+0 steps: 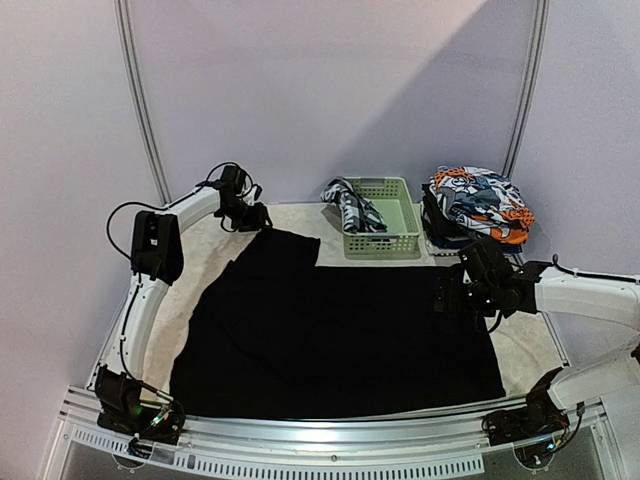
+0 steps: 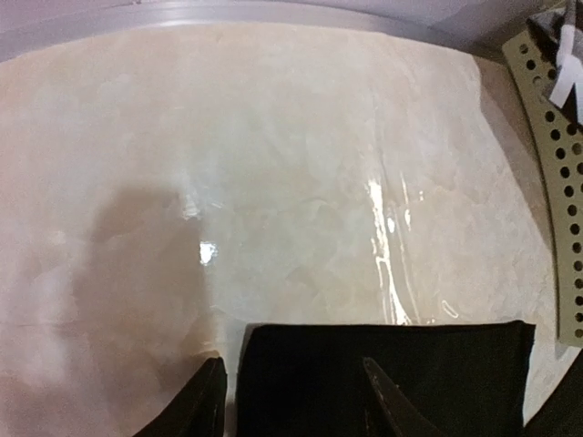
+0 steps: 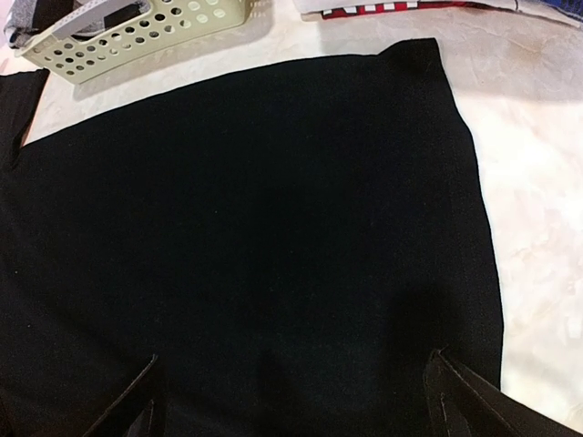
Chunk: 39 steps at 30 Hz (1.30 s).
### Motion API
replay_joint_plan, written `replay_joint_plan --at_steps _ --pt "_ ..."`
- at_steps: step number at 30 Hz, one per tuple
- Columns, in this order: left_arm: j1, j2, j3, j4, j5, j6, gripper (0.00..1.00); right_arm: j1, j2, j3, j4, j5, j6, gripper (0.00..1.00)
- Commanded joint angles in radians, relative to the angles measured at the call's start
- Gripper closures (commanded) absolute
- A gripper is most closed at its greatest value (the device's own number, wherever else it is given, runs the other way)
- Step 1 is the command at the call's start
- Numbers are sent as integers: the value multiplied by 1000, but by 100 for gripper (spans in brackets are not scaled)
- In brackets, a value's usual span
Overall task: Fold and stack the mixed laundry pile
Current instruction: Pick up the 1/3-folded T-shirt from the center of the board.
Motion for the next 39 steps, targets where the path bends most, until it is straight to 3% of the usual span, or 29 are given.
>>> replay_joint_plan --at_steps 1,8,15,19,21,25,31,39 --pt "-5 52 17 27 92 -68 53 -5 -10 -16 2 -5 14 1" --pt "-25 61 14 37 148 -79 59 -4 -9 -16 7 -8 15 1" --pt "-51 71 16 14 80 -49 62 -5 -9 -18 7 -18 13 1" --pt "-67 71 23 -11 48 -39 69 -5 -17 -21 8 -17 12 1" --pt "-74 68 24 -9 40 -32 75 -5 -18 -21 8 -18 12 1" --pt "-77 68 26 6 40 -40 100 -4 -19 -21 12 -18 12 1" --pt "-89 -8 -27 30 38 -25 100 -10 -9 15 1 65 25 1" --pt "-123 -302 -298 105 -16 14 100 -115 34 91 26 87 29 1"
